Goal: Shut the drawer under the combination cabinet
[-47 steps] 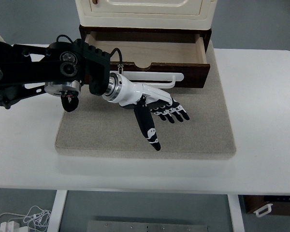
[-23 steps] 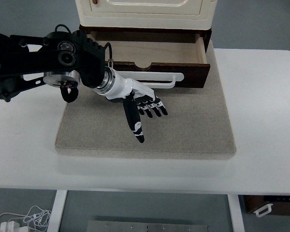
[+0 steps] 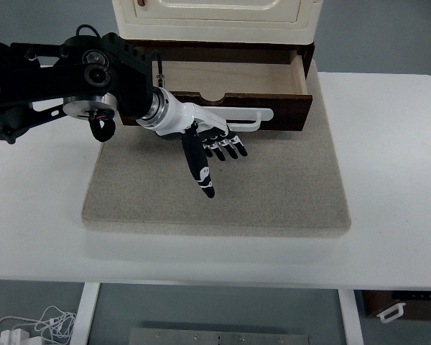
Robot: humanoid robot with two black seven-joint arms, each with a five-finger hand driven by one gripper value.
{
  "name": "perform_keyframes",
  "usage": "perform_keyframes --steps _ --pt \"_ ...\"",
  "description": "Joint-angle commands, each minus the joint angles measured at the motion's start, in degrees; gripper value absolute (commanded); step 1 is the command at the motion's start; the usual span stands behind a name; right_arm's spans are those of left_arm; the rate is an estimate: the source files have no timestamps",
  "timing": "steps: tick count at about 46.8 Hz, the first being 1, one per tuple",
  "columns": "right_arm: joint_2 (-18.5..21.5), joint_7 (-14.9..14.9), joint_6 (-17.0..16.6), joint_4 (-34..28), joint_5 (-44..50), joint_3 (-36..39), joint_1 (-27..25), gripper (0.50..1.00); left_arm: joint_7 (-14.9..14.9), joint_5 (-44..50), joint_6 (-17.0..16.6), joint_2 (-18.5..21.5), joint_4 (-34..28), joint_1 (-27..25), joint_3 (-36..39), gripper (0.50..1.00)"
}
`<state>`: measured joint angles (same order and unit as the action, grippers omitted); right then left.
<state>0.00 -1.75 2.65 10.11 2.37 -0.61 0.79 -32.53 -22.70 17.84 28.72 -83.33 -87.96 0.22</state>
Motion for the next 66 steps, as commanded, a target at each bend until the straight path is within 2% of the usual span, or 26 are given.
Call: perform_keyframes --steps 1,34,42,66 --pt "0.00 0.00 0.08 0.00 0.00 0.00 0.00 0.952 0.01 -0.06 -0.08 -0.07 0.72 0.07 -0.13 1.000" --pt "0.00 0.00 -0.01 0.00 0.00 0.00 0.00 0.952 0.36 -1.47 -0.96 -0.07 4.58 1.22 -1.36 1.000" --pt "0.00 0.00 0.08 0.00 0.00 0.00 0.00 0.952 0.45 -1.47 -2.81 -0.51 5.64 1.22 -1.36 1.000" --pt "0.00 0.00 0.08 0.00 0.00 0.00 0.00 0.952 0.89 -2.61 -4.74 -1.30 9.42 2.01 -2.24 1.000"
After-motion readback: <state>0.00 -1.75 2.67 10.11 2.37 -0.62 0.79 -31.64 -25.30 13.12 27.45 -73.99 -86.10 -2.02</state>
